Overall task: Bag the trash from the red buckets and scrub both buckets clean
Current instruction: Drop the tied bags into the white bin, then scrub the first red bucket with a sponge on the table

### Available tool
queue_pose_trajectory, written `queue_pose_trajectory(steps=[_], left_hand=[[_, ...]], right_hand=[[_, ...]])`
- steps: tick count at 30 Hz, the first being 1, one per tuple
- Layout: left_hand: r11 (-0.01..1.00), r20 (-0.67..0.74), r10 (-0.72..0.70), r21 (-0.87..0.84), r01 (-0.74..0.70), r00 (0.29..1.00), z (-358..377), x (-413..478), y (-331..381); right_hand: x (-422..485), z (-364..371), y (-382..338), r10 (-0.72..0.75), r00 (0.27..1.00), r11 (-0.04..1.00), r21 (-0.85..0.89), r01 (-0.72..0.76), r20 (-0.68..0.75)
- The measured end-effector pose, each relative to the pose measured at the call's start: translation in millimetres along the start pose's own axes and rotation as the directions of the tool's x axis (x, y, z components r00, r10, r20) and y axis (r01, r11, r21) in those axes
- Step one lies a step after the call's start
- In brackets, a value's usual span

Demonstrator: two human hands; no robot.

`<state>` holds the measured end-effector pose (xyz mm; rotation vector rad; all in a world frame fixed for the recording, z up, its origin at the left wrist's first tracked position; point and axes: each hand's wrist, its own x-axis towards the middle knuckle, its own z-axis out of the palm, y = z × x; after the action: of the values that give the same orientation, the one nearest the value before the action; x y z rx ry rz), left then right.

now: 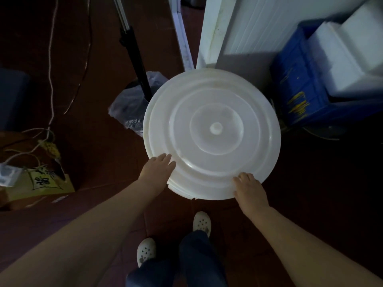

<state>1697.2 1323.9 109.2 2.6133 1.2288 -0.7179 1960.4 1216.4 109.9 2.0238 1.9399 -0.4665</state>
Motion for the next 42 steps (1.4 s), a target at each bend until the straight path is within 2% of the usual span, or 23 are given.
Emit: queue_pose_trajectory(steps=[3,7,11,17,19,22,25,29,32,36,39,42], left_hand=[[0.997,0.028,-0.039,-0.071,0.041,0.999,-21,-25,3],[0.972,0.086,-0.160,-0.163,0.172,0.983,-51,-71,14],[0.936,0.044,-0.285,-0.200,0.288,0.957,-79,-121,18],[0.813,-0.017,-0.519,-0.317,0.488,0.854,-106,-203,8],[0.758,-0.019,-0.596,-0.345,0.554,0.803,-111,-236,5],[0.648,-0.005,-0.708,-0.402,0.647,0.706,-108,-291,2],[0.507,0.041,-0.808,-0.461,0.728,0.588,-92,-354,2],[0.308,0.083,-0.909,-0.525,0.793,0.409,-68,-457,11],[0.147,0.097,-0.965,-0.572,0.807,0.245,-47,-546,20],[-0.009,0.110,-0.992,-0.549,0.835,0.062,16,-664,36],[-0.131,0.187,-0.982,-0.534,0.835,-0.035,54,-747,50],[-0.312,0.324,-0.935,-0.550,0.774,-0.147,75,-821,65]], right_hand=[[-4,-25,1,-0.049,0.999,0.998,-0.035,0.050,0.015],[-17,-68,-3,-0.159,0.986,0.984,-0.078,0.162,0.045],[-25,-122,-15,-0.292,0.956,0.948,-0.132,0.289,0.001],[-27,-198,-68,-0.500,0.858,0.854,-0.232,0.466,-0.118],[-34,-219,-99,-0.557,0.828,0.810,-0.255,0.528,-0.054],[-52,-241,-152,-0.642,0.766,0.727,-0.306,0.614,0.012],[-84,-252,-213,-0.724,0.690,0.662,-0.286,0.693,-0.003],[-147,-255,-302,-0.852,0.521,0.509,-0.290,0.811,-0.038],[-204,-250,-373,-0.914,0.402,0.396,-0.307,0.865,-0.044],[-287,-228,-471,-0.961,0.270,0.276,-0.308,0.911,-0.065],[-351,-204,-544,-0.978,0.198,0.209,-0.275,0.939,-0.066],[-407,-180,-607,-0.989,0.139,0.145,-0.229,0.963,-0.040]])
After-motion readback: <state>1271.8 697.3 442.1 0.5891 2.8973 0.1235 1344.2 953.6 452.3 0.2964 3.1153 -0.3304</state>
